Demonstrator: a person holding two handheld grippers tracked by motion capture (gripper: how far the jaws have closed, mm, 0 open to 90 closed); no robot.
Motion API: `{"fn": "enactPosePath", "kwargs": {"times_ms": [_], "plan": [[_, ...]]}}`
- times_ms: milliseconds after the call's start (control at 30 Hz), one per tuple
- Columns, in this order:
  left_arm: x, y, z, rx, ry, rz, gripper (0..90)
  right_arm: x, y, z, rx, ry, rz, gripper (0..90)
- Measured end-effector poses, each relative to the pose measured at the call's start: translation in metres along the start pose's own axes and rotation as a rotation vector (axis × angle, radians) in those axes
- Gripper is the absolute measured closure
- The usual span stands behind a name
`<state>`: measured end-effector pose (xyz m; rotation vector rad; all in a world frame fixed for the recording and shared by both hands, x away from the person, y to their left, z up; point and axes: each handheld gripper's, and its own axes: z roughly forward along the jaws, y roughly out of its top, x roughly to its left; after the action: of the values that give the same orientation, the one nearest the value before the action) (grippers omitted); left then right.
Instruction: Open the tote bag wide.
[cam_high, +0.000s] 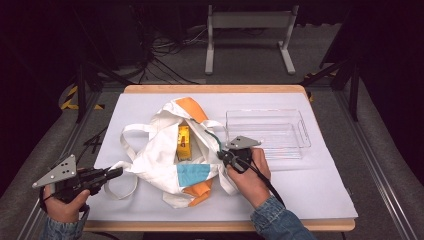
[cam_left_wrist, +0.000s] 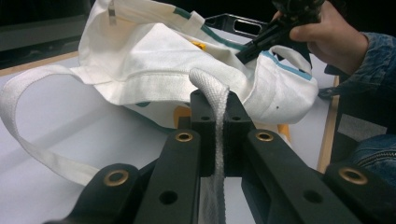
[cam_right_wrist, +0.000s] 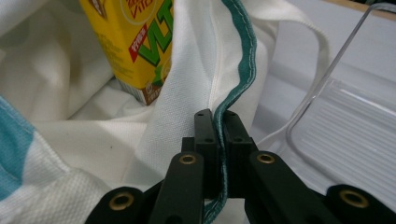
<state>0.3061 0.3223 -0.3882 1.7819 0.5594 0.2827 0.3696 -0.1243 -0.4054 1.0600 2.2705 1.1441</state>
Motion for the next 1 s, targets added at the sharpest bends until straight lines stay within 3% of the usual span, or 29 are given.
{"fn": "enactPosePath", "kwargs": {"times_ms": [233, 333, 400, 433, 500, 567, 600, 633, 667, 700, 867, 1000], "plan": [[-0.002, 0.002, 0.001, 0.002, -0.002, 0.020, 86.1, 0.004, -0.007, 0.007, 0.008, -0.001, -0.008, 87.2], [-0.003, 0.004, 0.000, -0.016, 0.013, 0.016, 80.8, 0.003, -0.009, 0.009, 0.010, 0.006, 0.002, 87.2], [-0.001, 0.005, -0.003, -0.040, 0.036, 0.009, 69.1, 0.002, -0.008, 0.007, 0.005, 0.008, 0.002, 87.2], [-0.001, 0.005, -0.005, -0.057, 0.039, -0.006, 67.9, 0.002, -0.007, 0.006, -0.001, 0.009, 0.007, 87.1], [0.002, 0.009, -0.012, -0.088, 0.096, -0.027, 57.8, 0.002, -0.006, 0.004, -0.006, 0.011, 0.004, 87.0], [0.005, 0.011, -0.014, -0.078, 0.132, -0.044, 53.3, 0.002, -0.006, 0.003, -0.007, 0.012, 0.002, 87.0], [0.006, 0.011, -0.013, -0.081, 0.139, -0.073, 50.2, 0.002, -0.006, 0.004, -0.008, 0.014, 0.002, 87.0], [0.006, 0.011, -0.013, -0.081, 0.139, -0.073, 45.4, 0.002, -0.006, 0.004, -0.008, 0.014, 0.002, 87.0], [0.009, 0.012, -0.008, -0.084, 0.123, -0.111, 45.4, 0.002, -0.006, 0.004, -0.007, 0.013, 0.000, 86.9], [0.010, 0.013, -0.003, -0.076, 0.106, -0.126, 43.1, 0.002, -0.006, 0.004, -0.008, 0.012, -0.001, 86.9], [0.012, 0.024, 0.034, 0.039, 0.097, -0.119, 30.9, 0.002, -0.005, 0.002, -0.012, 0.012, -0.004, 86.7], [0.016, 0.021, 0.058, 0.100, 0.062, -0.142, 20.0, 0.003, -0.004, 0.002, -0.014, 0.008, -0.006, 86.5]]}}
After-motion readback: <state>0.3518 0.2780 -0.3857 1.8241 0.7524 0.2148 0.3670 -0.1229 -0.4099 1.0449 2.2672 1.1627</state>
